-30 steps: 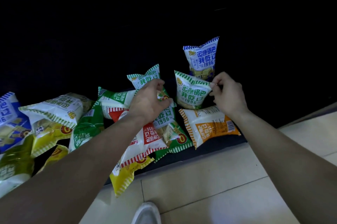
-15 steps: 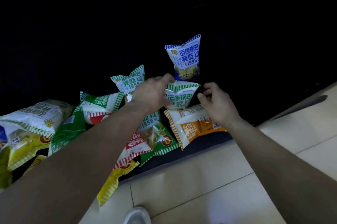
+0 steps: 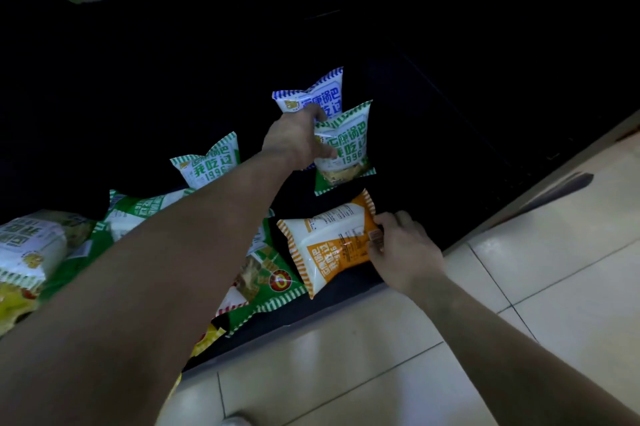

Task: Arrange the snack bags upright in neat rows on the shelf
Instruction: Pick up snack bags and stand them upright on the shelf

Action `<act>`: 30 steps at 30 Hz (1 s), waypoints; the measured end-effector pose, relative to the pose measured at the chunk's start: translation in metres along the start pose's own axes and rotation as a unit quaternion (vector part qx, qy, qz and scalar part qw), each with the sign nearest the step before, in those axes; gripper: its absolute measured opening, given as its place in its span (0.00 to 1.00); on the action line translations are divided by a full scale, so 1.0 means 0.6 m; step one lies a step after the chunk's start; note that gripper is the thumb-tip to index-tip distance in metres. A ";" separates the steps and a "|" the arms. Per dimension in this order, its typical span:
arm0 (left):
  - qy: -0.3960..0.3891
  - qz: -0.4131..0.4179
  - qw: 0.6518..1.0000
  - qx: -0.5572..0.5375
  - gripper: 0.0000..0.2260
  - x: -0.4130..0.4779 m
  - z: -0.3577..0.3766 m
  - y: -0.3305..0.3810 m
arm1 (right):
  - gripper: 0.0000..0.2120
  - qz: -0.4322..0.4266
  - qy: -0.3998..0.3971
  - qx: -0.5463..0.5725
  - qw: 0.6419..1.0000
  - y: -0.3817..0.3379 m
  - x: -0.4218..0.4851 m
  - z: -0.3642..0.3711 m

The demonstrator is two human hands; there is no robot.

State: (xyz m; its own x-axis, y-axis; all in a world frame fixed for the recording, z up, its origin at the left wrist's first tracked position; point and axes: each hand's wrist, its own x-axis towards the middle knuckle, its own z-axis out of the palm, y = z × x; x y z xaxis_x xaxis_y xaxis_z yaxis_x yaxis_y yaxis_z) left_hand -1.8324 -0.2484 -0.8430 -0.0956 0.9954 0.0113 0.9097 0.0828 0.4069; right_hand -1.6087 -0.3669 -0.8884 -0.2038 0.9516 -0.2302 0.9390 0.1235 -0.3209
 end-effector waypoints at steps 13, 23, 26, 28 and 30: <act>0.110 0.098 0.980 0.131 0.32 -0.077 -0.038 0.009 | 0.40 0.003 -0.098 0.058 0.993 0.007 -0.009 0.020; 0.008 0.014 0.994 0.107 0.30 -0.266 -0.096 -0.090 | 0.18 -0.051 0.033 0.119 0.991 -0.016 -0.024 -0.030; -0.021 -0.044 0.997 0.062 0.29 -0.286 -0.092 -0.092 | 0.23 -0.094 -0.011 0.116 0.989 -0.027 -0.032 -0.042; -0.035 -0.054 0.997 0.046 0.29 -0.294 -0.085 -0.086 | 0.26 -0.103 -0.029 0.107 0.989 -0.033 -0.038 -0.036; -0.046 -0.041 0.997 0.045 0.30 -0.300 -0.075 -0.079 | 0.24 -0.102 -0.013 0.107 0.989 -0.035 -0.041 -0.023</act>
State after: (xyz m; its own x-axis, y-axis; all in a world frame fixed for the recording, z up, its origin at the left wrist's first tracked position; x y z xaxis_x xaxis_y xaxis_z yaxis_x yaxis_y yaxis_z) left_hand -1.8765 -0.4337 -0.8235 -0.1381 0.9849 -0.1048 0.9332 0.1649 0.3192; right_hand -1.6197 -0.3888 -0.8631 -0.3930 0.9049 -0.1632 0.7977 0.2473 -0.5500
